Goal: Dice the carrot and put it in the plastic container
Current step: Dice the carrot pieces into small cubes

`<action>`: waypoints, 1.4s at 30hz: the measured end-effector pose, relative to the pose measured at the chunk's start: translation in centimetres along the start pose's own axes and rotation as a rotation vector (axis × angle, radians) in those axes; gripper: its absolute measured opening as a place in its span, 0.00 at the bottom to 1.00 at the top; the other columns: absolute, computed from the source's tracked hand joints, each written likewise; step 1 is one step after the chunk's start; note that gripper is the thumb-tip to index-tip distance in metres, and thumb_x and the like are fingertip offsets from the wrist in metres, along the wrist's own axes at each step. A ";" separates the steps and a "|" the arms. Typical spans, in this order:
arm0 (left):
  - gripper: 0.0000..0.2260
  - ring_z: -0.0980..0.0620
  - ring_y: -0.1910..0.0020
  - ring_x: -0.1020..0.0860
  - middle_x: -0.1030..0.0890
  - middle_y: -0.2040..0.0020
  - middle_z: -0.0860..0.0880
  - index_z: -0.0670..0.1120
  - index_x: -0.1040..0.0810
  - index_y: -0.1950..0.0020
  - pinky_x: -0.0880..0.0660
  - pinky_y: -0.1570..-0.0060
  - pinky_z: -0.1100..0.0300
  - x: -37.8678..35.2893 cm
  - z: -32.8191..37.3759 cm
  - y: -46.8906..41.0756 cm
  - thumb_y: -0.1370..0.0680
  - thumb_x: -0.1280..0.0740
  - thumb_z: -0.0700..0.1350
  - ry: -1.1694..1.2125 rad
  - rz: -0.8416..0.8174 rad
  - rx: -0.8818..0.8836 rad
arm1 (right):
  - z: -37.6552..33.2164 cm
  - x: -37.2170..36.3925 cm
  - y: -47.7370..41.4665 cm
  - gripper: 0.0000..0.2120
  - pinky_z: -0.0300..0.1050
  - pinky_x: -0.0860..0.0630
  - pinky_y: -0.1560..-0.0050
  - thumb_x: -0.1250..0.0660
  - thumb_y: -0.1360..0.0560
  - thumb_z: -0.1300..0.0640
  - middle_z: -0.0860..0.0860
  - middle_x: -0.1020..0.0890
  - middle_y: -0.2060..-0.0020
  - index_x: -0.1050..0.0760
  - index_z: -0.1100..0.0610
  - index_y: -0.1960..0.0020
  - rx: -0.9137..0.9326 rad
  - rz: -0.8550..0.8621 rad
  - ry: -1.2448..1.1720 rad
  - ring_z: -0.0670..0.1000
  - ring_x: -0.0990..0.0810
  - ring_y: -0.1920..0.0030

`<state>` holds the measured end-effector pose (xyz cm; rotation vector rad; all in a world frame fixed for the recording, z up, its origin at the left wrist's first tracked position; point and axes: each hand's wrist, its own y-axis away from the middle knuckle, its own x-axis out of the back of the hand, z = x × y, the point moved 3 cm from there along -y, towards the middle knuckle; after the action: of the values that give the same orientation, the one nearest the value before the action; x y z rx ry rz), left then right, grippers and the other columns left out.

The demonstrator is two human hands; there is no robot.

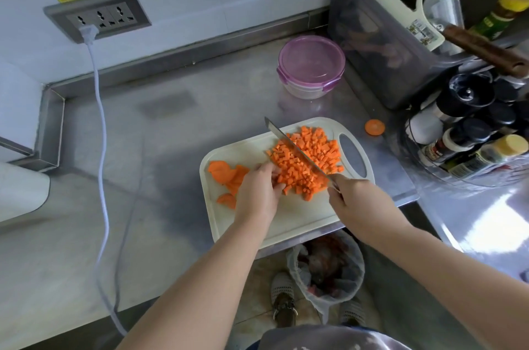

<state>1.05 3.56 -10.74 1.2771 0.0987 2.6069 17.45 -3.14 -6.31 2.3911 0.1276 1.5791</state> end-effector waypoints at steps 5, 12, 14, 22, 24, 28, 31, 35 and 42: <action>0.09 0.55 0.54 0.22 0.21 0.52 0.54 0.47 0.23 0.49 0.29 0.53 0.67 1.0 -0.5 0.0 0.27 0.28 0.40 0.189 -0.005 0.058 | 1.4 1.5 -0.2 0.16 0.41 0.39 0.73 0.42 0.20 0.49 0.46 0.21 0.57 0.30 0.48 0.33 0.100 0.116 0.182 0.51 0.23 0.61; 0.17 0.53 0.63 0.21 0.24 0.55 0.58 0.57 0.20 0.55 0.23 0.63 0.54 7.3 0.5 0.0 0.22 0.41 0.36 0.240 0.284 -0.045 | 2.1 2.9 0.4 0.19 0.39 0.41 0.71 0.24 0.33 0.50 0.49 0.19 0.68 0.20 0.53 0.44 0.288 0.215 0.381 0.56 0.24 0.73; 0.17 0.55 0.60 0.23 0.24 0.54 0.57 0.51 0.17 0.53 0.30 0.56 0.61 6.1 3.5 0.0 0.24 0.40 0.32 0.007 0.012 -0.281 | 2.0 3.2 0.5 0.18 0.37 0.44 0.73 0.20 0.40 0.54 0.49 0.22 0.74 0.19 0.54 0.52 0.324 0.245 0.397 0.55 0.28 0.80; 0.19 0.51 0.42 0.25 0.22 0.41 0.51 0.49 0.17 0.44 0.31 0.38 0.57 1.9 6.0 -0.9 0.24 0.42 0.33 -0.105 -0.243 -0.302 | 1.5 3.8 1.2 0.14 0.39 0.45 0.77 0.19 0.44 0.58 0.47 0.26 0.76 0.21 0.54 0.63 0.393 0.256 0.464 0.53 0.34 0.82; 0.19 0.51 0.40 0.25 0.22 0.40 0.50 0.48 0.18 0.43 0.32 0.37 0.57 1.7 5.7 -1.3 0.24 0.43 0.32 -0.101 -0.230 -0.289 | 1.7 3.7 1.3 0.14 0.39 0.45 0.77 0.19 0.44 0.57 0.48 0.26 0.77 0.22 0.54 0.63 0.404 0.263 0.473 0.52 0.37 0.81; 0.20 0.50 0.39 0.25 0.23 0.39 0.49 0.47 0.18 0.41 0.32 0.36 0.57 2.1 5.3 -2.1 0.24 0.43 0.31 -0.067 -0.163 -0.294 | 2.0 3.6 1.1 0.14 0.38 0.50 0.75 0.19 0.43 0.57 0.47 0.27 0.78 0.23 0.53 0.64 0.390 0.235 0.456 0.51 0.38 0.82; 0.20 0.51 0.44 0.23 0.22 0.42 0.49 0.47 0.18 0.42 0.31 0.42 0.64 3.3 5.0 -2.2 0.24 0.43 0.30 -0.008 -0.081 -0.298 | 1.8 3.8 1.2 0.11 0.37 0.48 0.75 0.25 0.33 0.52 0.46 0.21 0.69 0.22 0.51 0.53 0.383 0.204 0.406 0.52 0.29 0.75; 0.17 0.51 0.51 0.21 0.19 0.47 0.51 0.46 0.19 0.44 0.28 0.50 0.63 6.1 1.7 -2.4 0.22 0.43 0.32 0.116 0.166 -0.119 | 2.2 4.0 0.2 0.14 0.42 0.27 0.63 0.39 0.21 0.47 0.46 0.20 0.55 0.29 0.46 0.36 0.156 0.054 0.176 0.51 0.21 0.56; 0.14 0.47 0.43 0.22 0.21 0.41 0.48 0.47 0.20 0.41 0.26 0.42 0.54 7.7 -6.1 -2.5 0.24 0.37 0.35 -0.195 -0.005 -0.020 | 1.5 3.0 -2.2 0.16 0.38 0.37 0.73 0.37 0.21 0.50 0.43 0.28 0.70 0.26 0.52 0.35 -0.070 0.035 -0.225 0.44 0.31 0.73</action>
<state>-7.89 8.15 -8.99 1.5124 0.0413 2.4568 20.19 -0.65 -4.77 2.5072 -0.0150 1.2934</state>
